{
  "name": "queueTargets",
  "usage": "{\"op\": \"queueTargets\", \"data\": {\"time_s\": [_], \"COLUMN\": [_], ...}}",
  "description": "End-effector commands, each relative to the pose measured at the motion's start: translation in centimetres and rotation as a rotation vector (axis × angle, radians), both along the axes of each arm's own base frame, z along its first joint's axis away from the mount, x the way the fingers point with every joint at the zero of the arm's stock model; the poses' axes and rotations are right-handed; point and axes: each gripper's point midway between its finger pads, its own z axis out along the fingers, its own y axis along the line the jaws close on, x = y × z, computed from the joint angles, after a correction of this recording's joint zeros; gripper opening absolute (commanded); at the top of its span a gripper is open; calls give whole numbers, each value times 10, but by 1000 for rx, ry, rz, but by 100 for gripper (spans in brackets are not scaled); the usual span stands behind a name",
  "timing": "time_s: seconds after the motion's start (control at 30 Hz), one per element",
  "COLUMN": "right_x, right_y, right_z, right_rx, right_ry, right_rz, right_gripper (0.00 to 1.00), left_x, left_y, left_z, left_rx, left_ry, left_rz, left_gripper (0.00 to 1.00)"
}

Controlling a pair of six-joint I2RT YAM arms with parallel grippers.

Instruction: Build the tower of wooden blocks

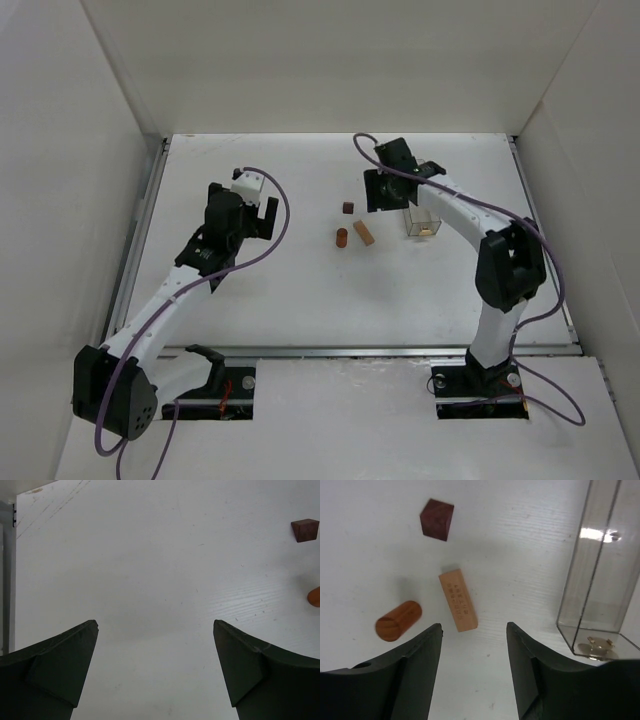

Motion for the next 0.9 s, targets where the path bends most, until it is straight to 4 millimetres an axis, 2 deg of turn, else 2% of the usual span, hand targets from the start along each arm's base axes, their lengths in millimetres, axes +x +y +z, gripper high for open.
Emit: {"op": "queueTargets", "data": {"time_s": [0.0, 0.03, 0.17, 0.2, 0.43, 0.6, 0.7, 0.73, 0.83, 0.87], "right_x": [-11, -13, -13, -13, -18, -14, -14, -14, -14, -11], "right_y": [26, 27, 29, 28, 28, 24, 24, 24, 24, 21], "right_z": [-29, -37, -44, -56, -90, -103, -103, -103, -103, -95], "right_rx": [16, 14, 14, 4, -18, -50, -50, -50, -55, -62], "right_ry": [55, 67, 66, 90, 166, 191, 191, 191, 189, 166], "right_rz": [176, 193, 215, 215, 218, 194, 194, 194, 203, 194], "right_gripper": [59, 59, 59, 59, 55, 50, 37, 28, 11, 2], "left_x": [10, 11, 9, 9, 10, 12, 13, 13, 13, 13], "left_y": [1, 1, 0, 0, -2, -2, -2, -2, -4, -3], "left_z": [25, 22, 18, 18, 15, 14, 16, 16, 16, 16], "left_rx": [-3, 9, 17, 17, 34, 53, 49, 49, 46, 54], "left_ry": [-78, -70, -61, -61, -54, -56, -65, -65, -64, -65], "left_rz": [6, 3, -12, -12, -28, -35, -35, -35, -43, -47], "left_gripper": [100, 100, 100, 100, 100, 100, 100, 100, 100, 100]}}
